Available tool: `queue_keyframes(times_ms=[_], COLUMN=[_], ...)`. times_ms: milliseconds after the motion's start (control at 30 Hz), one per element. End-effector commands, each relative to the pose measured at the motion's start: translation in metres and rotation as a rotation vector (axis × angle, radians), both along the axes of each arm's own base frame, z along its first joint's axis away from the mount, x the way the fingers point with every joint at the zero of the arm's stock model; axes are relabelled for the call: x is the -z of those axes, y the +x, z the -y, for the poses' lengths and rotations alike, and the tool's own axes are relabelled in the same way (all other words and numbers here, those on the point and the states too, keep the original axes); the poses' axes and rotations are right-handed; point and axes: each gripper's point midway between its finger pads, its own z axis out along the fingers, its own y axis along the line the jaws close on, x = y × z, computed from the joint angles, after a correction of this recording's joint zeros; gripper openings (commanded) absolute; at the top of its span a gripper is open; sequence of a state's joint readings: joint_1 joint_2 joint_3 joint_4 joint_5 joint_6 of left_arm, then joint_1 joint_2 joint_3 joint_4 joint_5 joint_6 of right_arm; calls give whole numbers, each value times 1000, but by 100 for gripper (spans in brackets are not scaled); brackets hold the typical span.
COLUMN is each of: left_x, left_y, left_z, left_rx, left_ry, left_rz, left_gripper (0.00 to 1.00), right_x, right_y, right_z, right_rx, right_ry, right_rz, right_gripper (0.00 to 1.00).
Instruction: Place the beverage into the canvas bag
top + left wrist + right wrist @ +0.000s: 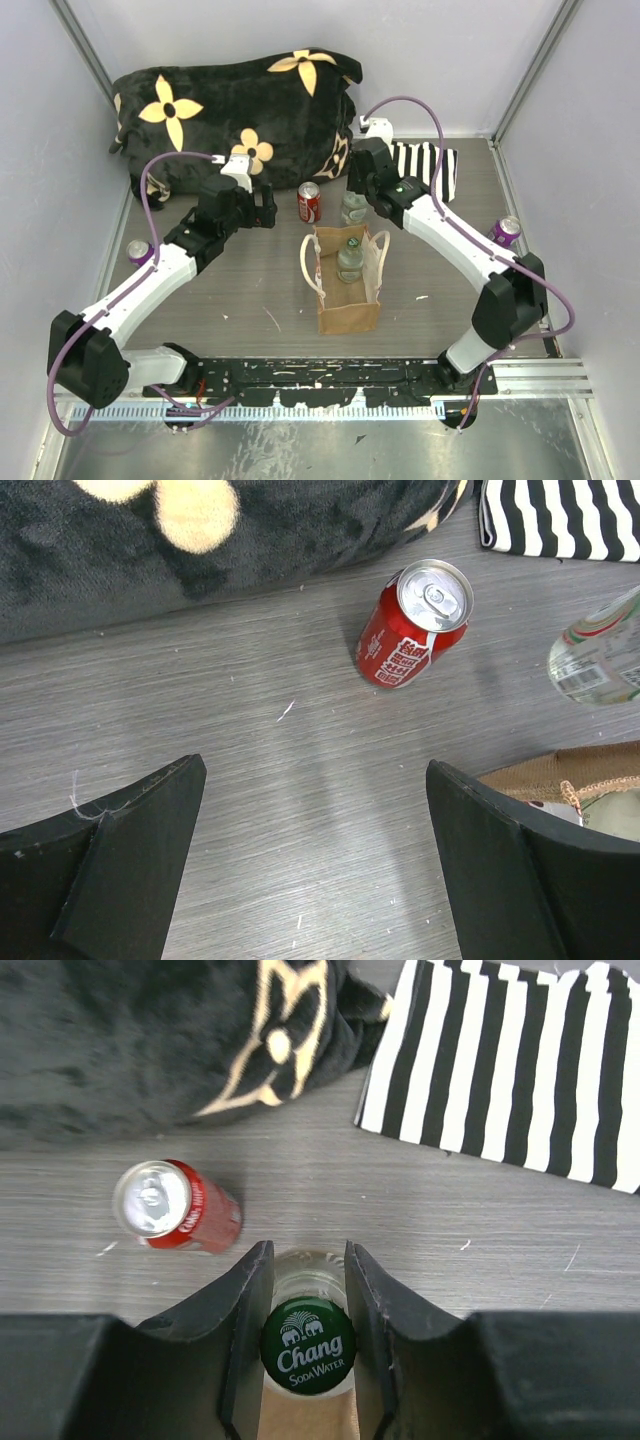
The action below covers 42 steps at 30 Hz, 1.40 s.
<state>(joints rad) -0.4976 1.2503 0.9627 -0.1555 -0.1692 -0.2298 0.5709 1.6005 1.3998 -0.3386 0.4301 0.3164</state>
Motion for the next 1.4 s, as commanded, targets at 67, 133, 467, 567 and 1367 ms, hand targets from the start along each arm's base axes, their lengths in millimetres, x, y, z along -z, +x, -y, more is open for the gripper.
queue_keyframes(times_ms=[67, 133, 467, 567, 1367], left_x=[-9, -9, -8, -8, -2], left_y=[-1, -2, -4, -3, -1], left_z=[-4, -4, -4, -3, 0], left_rx=[-2, -2, 1, 1, 1], left_ry=[-12, -10, -28, -32, -39], left_rz=[35, 33, 25, 23, 4], left_gripper=[99, 99, 99, 99, 99], right_x=[-149, -158, -177, -166, -84], right_y=[-24, -37, -106, -119, -130], right_z=[-16, -23, -52, -54, -71], right_rx=[-42, -67, -138, -138, -144], right_ry=[197, 208, 222, 210, 171], right_rz=[308, 314, 332, 312, 191], right_gripper=[1, 1, 1, 1, 1])
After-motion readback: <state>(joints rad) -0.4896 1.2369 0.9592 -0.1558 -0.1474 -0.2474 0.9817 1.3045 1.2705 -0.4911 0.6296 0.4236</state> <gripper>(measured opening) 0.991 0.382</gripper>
